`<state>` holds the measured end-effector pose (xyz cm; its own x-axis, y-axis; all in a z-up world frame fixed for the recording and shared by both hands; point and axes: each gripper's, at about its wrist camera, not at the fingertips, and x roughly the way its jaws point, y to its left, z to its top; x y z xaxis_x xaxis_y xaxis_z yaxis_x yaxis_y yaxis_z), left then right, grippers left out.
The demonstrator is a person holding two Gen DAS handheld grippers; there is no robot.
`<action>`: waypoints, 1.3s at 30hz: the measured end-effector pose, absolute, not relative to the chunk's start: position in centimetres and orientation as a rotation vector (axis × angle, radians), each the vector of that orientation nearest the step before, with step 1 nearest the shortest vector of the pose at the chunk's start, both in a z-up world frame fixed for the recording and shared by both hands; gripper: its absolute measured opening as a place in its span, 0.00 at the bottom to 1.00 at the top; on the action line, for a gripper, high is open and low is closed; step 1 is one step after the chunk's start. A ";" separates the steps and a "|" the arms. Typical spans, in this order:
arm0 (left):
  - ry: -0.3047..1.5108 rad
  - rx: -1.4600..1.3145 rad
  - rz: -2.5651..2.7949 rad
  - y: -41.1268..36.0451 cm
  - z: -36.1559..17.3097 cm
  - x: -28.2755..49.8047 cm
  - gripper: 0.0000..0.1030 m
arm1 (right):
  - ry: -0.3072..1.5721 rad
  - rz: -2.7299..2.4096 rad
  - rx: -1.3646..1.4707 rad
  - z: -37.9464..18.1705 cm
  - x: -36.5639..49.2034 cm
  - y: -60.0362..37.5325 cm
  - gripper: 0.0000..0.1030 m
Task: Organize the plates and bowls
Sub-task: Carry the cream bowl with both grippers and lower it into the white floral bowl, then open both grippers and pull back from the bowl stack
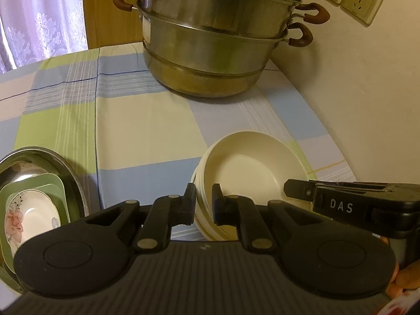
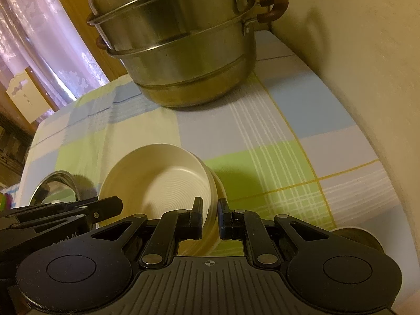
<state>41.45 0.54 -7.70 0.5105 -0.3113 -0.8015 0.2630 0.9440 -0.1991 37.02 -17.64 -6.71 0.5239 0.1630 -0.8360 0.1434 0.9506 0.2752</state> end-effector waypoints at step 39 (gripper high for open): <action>0.928 -0.058 -0.311 1.7 -4.5 37.1 0.14 | 0.930 0.034 0.325 -3.9 32.5 -18.2 0.48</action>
<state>37.10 1.75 -4.52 0.5583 -0.2886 -0.7778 0.2388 0.9538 -0.1825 32.54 -18.17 -3.88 0.6007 0.1683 -0.7816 0.1102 0.9508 0.2895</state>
